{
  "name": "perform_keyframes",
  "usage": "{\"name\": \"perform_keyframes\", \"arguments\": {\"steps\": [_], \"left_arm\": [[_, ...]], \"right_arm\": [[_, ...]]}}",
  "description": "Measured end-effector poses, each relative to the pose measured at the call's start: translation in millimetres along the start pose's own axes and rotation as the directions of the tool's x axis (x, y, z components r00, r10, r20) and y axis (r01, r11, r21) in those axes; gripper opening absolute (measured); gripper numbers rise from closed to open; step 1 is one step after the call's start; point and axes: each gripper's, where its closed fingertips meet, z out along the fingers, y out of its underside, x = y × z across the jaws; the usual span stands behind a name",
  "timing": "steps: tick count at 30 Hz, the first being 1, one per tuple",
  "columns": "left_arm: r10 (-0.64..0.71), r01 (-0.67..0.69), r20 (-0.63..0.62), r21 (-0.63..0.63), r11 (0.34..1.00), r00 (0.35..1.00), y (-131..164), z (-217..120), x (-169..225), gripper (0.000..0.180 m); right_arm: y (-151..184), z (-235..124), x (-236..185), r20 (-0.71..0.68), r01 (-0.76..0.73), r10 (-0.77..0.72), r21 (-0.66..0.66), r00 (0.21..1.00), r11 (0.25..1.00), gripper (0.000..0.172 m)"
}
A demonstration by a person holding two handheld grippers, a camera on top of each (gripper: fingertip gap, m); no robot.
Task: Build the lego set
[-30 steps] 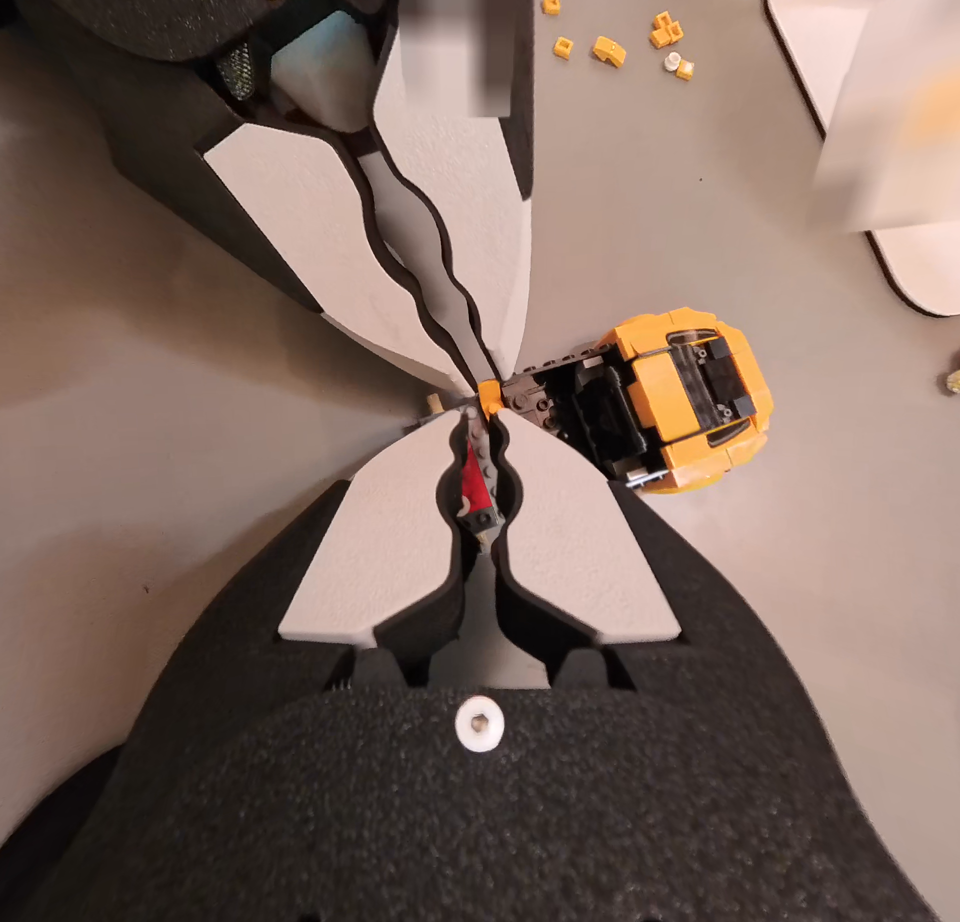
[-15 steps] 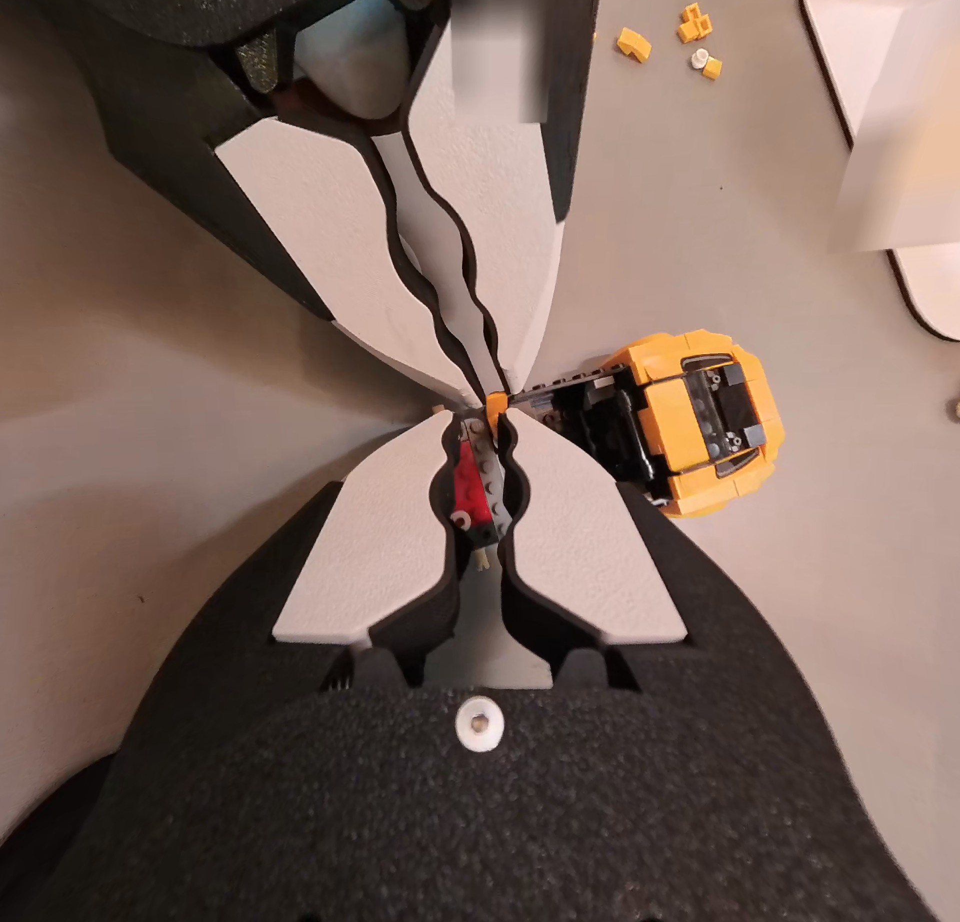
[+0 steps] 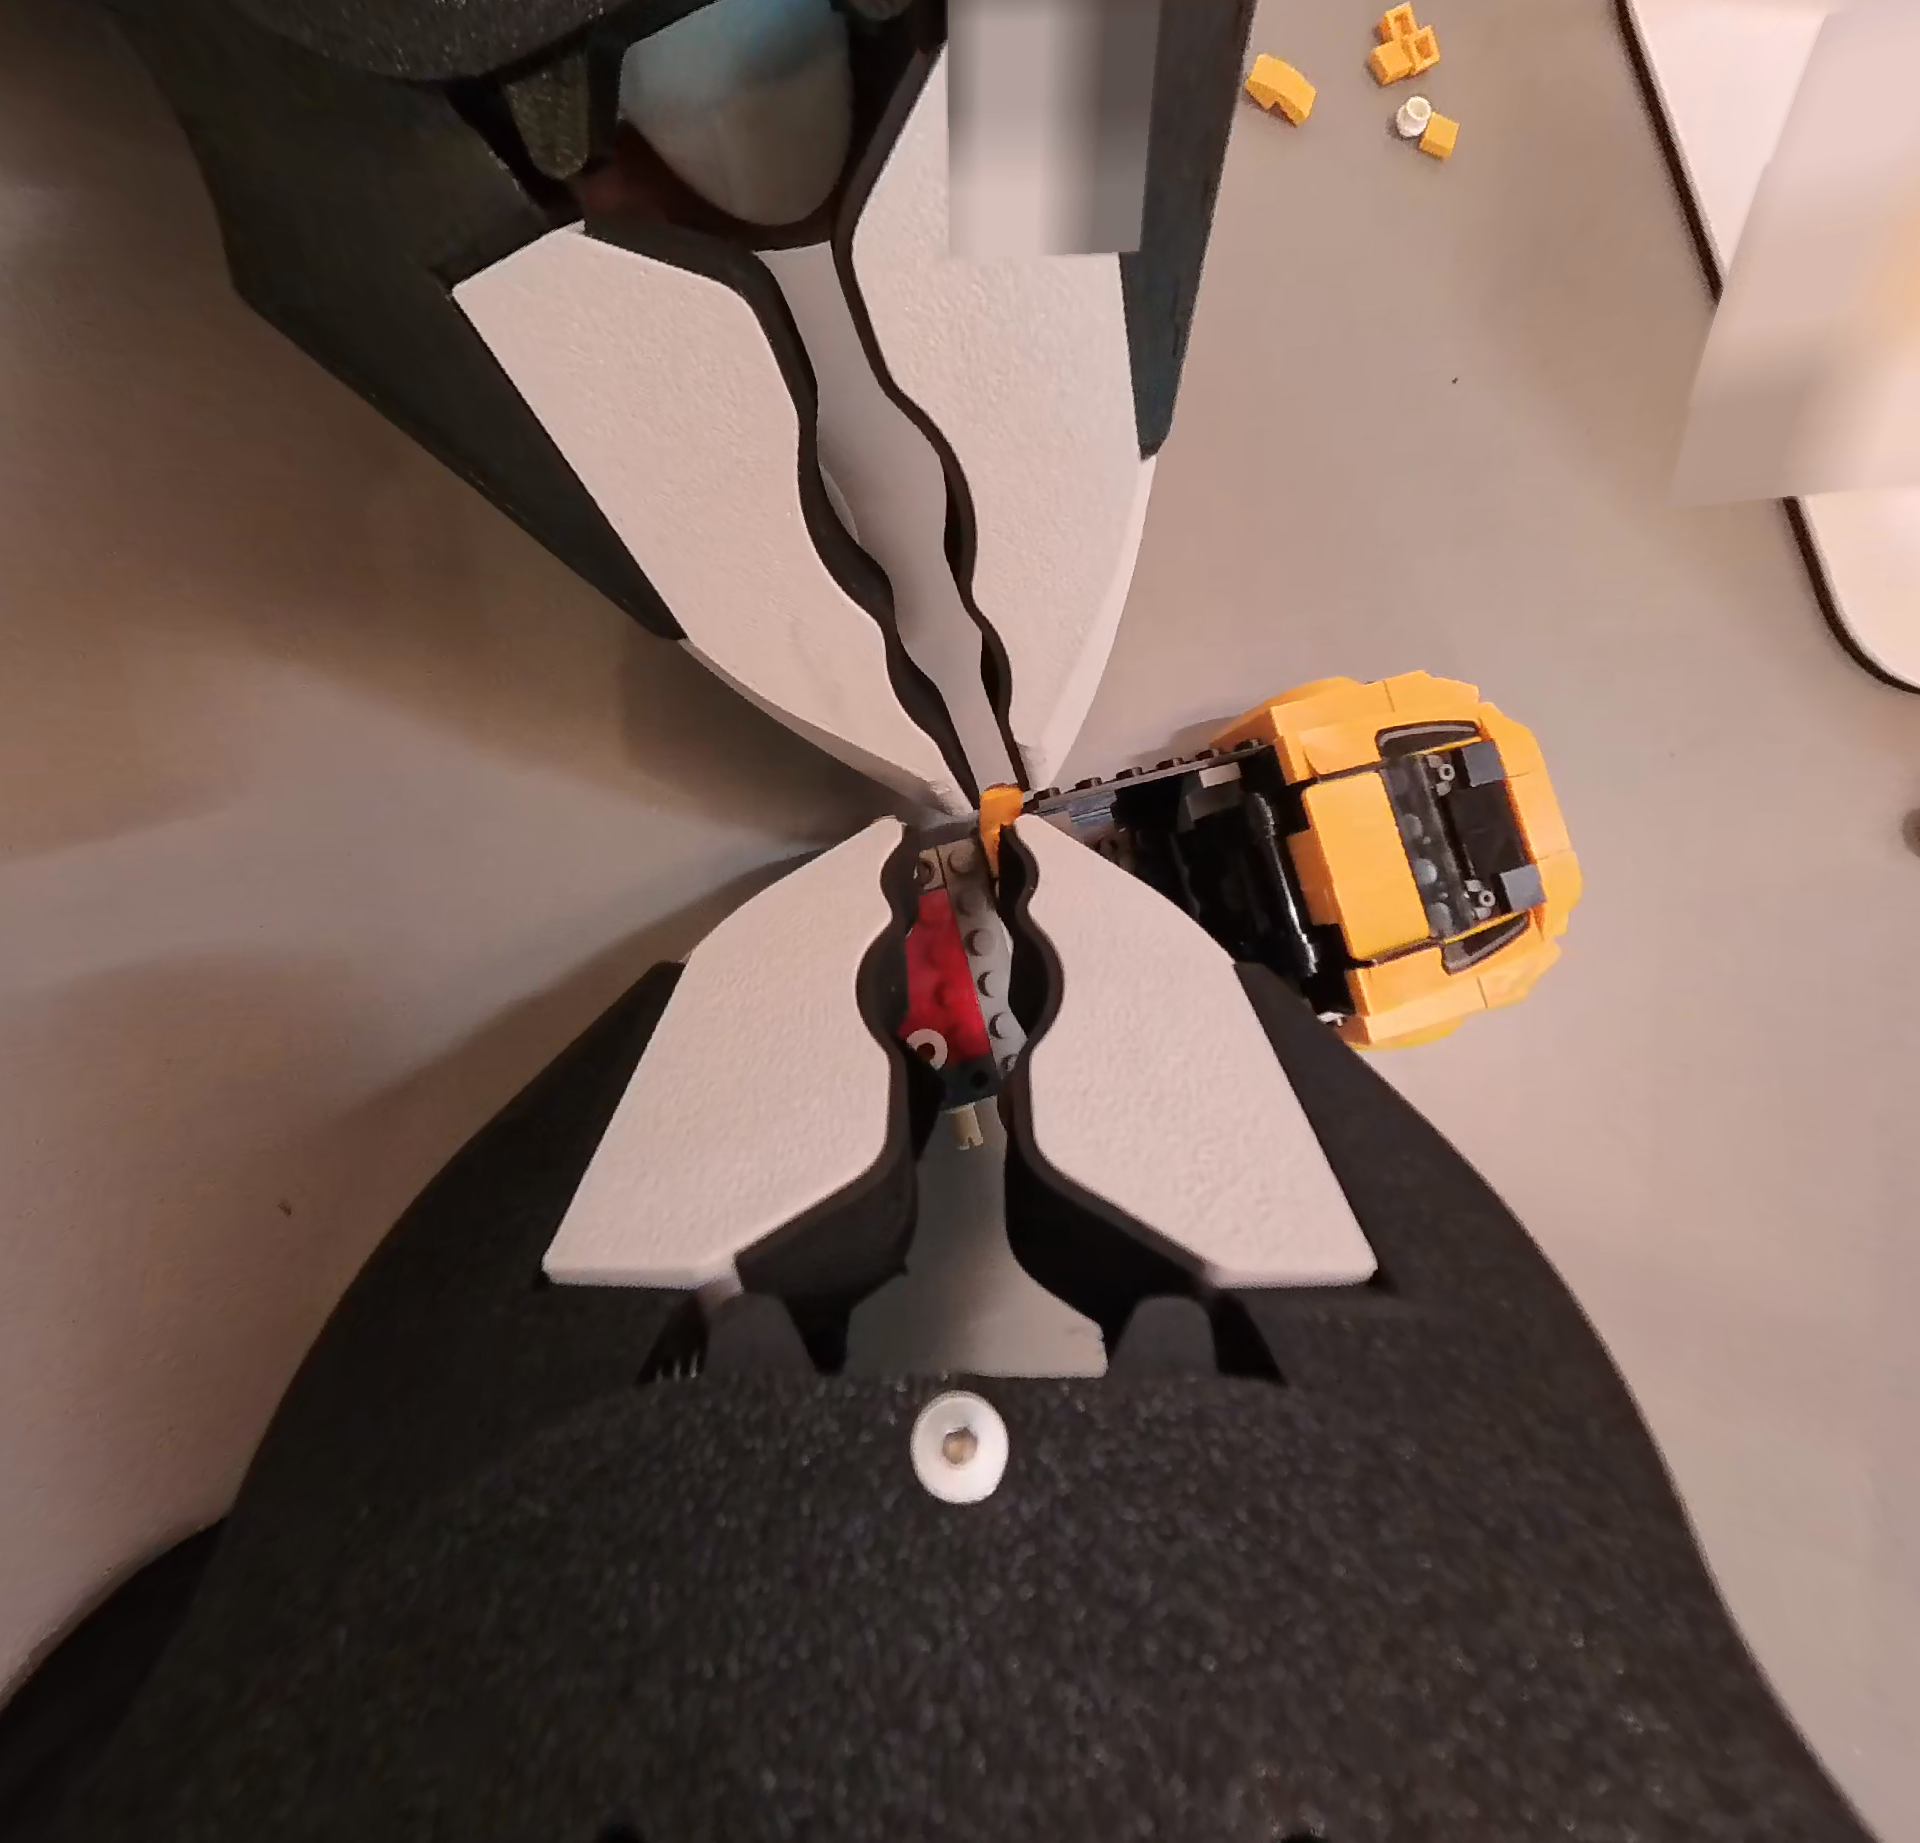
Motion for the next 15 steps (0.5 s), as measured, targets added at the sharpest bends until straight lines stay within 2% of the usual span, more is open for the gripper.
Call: {"name": "perform_keyframes", "arguments": {"steps": [15], "left_arm": [[-0.017,0.017,0.01,0.018,1.0,1.0,-1.7,4.0,-4.5,0.007]], "right_arm": [[2.8,2.3,4.4,-0.005,-0.053,0.053,-0.02,0.999,0.998,0.015]]}}
